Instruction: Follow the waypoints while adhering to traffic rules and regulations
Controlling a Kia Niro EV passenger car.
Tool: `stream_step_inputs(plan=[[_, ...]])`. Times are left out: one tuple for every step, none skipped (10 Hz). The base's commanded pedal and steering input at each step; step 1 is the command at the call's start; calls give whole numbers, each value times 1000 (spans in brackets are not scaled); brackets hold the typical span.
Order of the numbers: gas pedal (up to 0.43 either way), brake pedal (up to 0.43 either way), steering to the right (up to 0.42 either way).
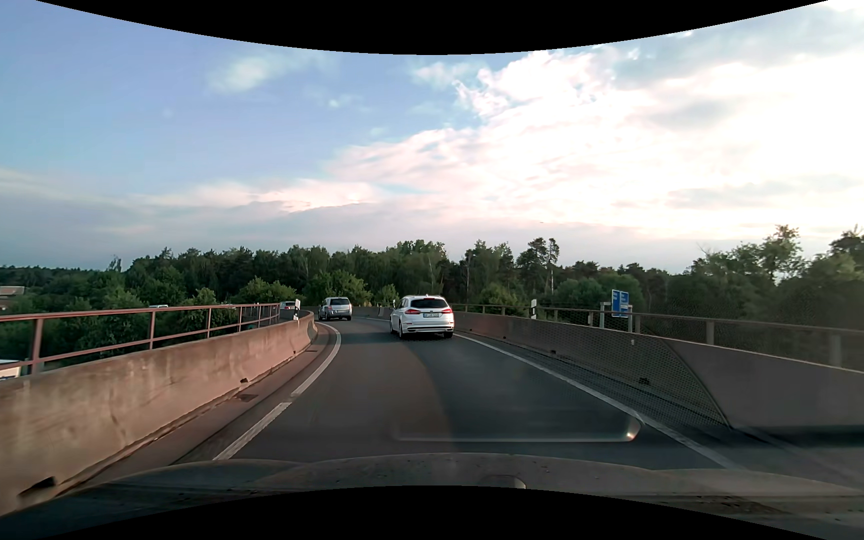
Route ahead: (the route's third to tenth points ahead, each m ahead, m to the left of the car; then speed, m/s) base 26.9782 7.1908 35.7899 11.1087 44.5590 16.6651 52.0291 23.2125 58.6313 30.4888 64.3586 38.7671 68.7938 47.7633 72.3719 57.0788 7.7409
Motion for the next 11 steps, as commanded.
stream_step_inputs(plan=[[0, 0, -70], [0, 0, -70], [0, 0, -70], [0, 0, -70], [0, 0, -70], [0, 0, -70], [0, 0, -70], [0, 0, -70], [0, 0, -70], [0, 0, -70], [0, 0, -70]])
